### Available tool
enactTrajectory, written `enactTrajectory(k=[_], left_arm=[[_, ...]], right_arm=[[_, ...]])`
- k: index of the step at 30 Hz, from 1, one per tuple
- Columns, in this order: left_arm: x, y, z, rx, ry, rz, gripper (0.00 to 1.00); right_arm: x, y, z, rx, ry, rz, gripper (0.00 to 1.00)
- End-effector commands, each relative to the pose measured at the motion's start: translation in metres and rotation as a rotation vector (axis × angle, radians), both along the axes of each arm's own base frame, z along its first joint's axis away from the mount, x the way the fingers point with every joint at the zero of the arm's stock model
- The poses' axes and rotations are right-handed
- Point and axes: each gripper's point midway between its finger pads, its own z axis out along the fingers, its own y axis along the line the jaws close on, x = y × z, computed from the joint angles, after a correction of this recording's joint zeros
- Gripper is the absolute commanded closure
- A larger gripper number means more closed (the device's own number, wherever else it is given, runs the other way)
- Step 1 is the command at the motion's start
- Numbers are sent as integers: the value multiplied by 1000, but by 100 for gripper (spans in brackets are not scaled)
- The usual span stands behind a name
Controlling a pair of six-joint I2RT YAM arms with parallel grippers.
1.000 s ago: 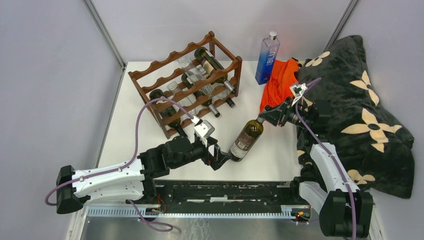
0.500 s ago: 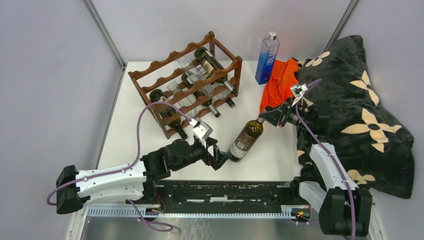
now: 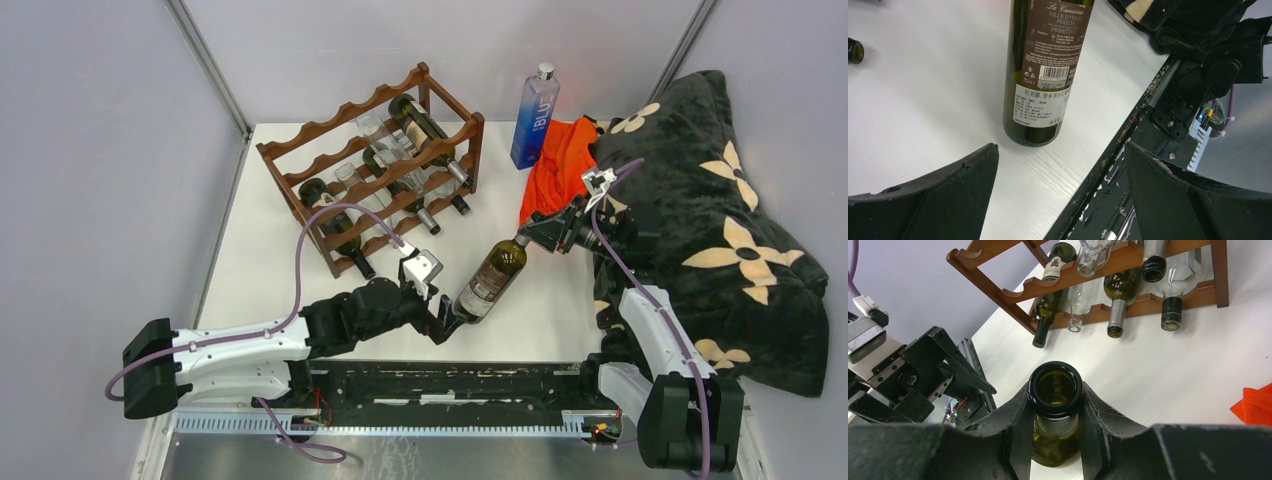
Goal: Put the wine bottle on the wine rack
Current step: Adjust the wine bottle at the center of the board.
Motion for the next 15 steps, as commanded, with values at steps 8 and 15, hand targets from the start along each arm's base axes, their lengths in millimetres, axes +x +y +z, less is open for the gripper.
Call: enactTrajectory(k=[8, 15], left_arm=[[-1, -18, 23, -67, -50, -60, 0], [-1, -21, 24, -90, -41, -70, 0]], right_arm=[[1, 1, 16, 18, -67, 21, 100], [1, 0, 14, 22, -62, 19, 100]])
